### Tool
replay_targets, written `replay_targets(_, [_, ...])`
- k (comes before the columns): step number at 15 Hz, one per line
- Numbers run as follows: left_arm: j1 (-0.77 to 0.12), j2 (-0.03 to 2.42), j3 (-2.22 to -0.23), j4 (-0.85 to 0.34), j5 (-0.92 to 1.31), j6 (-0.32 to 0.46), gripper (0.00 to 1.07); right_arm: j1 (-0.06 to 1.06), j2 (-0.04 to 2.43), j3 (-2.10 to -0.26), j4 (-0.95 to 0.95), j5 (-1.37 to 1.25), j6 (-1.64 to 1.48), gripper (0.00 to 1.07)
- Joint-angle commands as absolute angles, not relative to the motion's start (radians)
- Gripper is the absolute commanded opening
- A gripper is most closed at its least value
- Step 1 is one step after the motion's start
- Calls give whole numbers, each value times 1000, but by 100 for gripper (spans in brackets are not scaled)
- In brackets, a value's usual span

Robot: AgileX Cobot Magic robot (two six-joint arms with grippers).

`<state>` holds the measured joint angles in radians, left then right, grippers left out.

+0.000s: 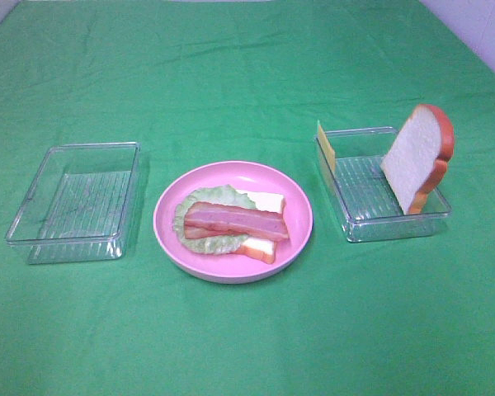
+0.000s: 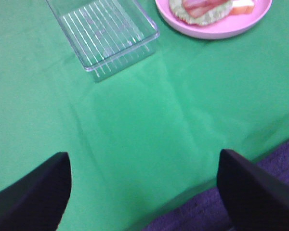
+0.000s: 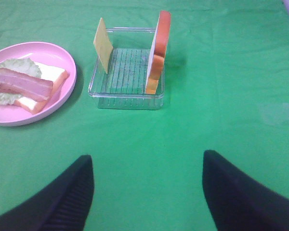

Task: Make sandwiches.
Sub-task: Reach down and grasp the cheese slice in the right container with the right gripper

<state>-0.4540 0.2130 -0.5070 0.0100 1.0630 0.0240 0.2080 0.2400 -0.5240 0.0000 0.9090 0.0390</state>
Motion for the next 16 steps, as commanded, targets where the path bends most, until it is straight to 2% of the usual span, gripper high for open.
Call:
replay_targets(1, [-458, 89, -504, 7, 1051, 24, 79, 202, 382, -532, 64, 753, 94, 62])
replay_targets(4, [-458, -36, -502, 7, 1053, 16, 79, 202, 607, -591, 171, 664, 102, 62])
replay_targets(6, [-458, -24, -498, 0, 1047, 0, 79, 203, 836, -751, 174, 694, 55, 62])
replay_targets(11, [-458, -26, -498, 0, 1046, 0, 79, 203, 1192, -1095, 262, 897, -77, 62])
replay_targets(14, [-458, -26, -498, 0, 1046, 0, 79, 204, 1397, -1295, 306, 1034, -79, 56])
replay_targets(16, [-458, -26, -498, 0, 1046, 0, 79, 204, 1525, -1412, 305, 1100, -102, 56])
